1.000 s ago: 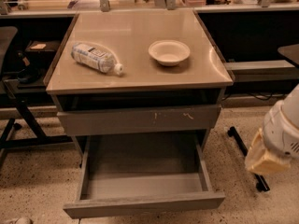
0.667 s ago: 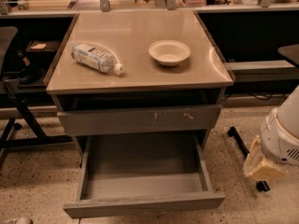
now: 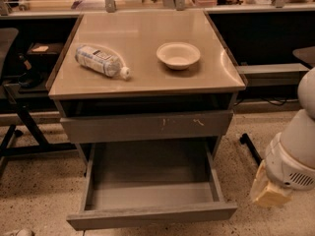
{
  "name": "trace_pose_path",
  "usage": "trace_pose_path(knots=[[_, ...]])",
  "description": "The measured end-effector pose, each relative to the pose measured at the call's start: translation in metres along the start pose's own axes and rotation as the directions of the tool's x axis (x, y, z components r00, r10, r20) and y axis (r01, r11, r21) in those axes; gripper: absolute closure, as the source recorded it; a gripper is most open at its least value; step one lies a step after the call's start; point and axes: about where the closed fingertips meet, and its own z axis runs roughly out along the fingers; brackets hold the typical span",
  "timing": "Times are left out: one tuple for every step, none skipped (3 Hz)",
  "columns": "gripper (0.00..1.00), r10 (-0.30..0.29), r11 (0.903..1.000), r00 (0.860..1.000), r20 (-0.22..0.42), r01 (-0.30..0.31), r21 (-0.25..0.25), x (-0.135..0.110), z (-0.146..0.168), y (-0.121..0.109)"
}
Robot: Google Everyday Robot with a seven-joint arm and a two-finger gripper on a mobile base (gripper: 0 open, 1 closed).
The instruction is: Close middle drawer
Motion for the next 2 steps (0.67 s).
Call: trace_pose_path(knots=[[1.0, 0.035, 0.9934, 0.999, -0.017, -0.037, -0.109, 0.006, 0.057, 0.013], [1.0, 0.05, 0.9727, 0.997, -0.054, -0.061, -0.224, 0.013, 0.128, 0.026]])
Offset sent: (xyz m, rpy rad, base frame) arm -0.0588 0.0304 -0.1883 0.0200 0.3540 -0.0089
